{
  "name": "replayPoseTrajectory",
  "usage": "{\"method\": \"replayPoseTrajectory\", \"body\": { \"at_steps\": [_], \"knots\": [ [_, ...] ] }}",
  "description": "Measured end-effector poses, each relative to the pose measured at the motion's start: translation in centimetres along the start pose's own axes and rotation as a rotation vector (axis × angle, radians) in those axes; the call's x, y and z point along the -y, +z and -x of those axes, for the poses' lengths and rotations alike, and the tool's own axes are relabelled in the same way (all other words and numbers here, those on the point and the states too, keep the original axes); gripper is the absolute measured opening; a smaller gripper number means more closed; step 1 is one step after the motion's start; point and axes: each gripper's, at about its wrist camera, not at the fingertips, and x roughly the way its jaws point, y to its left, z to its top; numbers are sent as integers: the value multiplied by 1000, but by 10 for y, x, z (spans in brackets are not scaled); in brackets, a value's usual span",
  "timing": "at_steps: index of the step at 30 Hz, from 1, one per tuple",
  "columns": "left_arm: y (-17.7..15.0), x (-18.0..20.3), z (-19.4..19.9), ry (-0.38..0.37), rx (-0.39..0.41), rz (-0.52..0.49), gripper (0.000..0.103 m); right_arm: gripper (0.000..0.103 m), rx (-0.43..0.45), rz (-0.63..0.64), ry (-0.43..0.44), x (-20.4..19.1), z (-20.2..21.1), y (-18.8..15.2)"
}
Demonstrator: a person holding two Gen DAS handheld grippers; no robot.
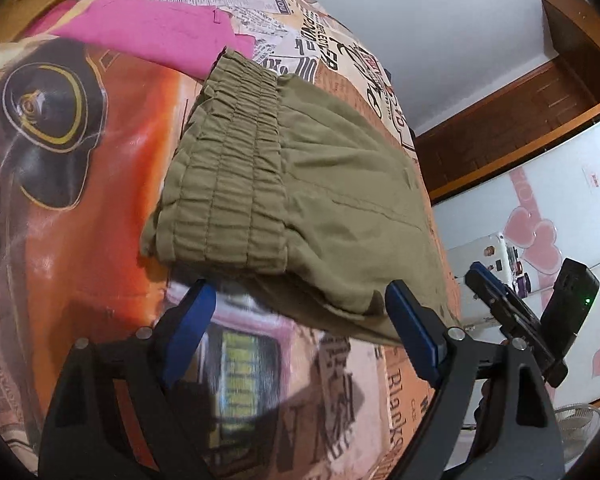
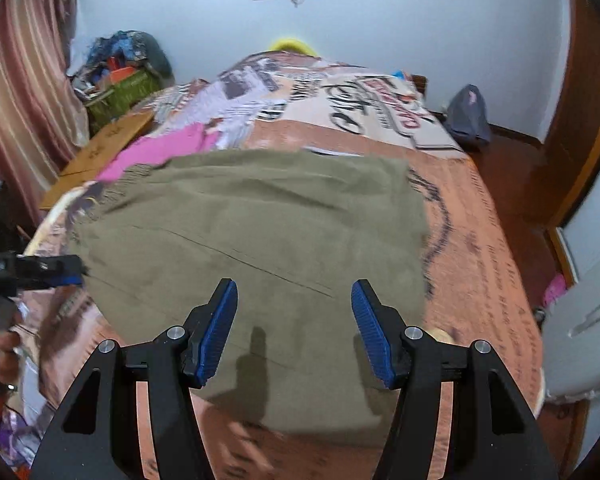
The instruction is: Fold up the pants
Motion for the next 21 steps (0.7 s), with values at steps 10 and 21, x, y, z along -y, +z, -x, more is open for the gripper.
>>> {"method": "replayPoseTrajectory", "body": {
  "at_steps": [10, 21],
  "knots": [
    [24, 1, -16, 7, 38, -1, 88, 55, -99, 32, 45, -14, -41, -14],
    [50, 9, -36, 155, 94, -42, 54, 56, -91, 14, 63, -15, -39, -19]
  ]
}}
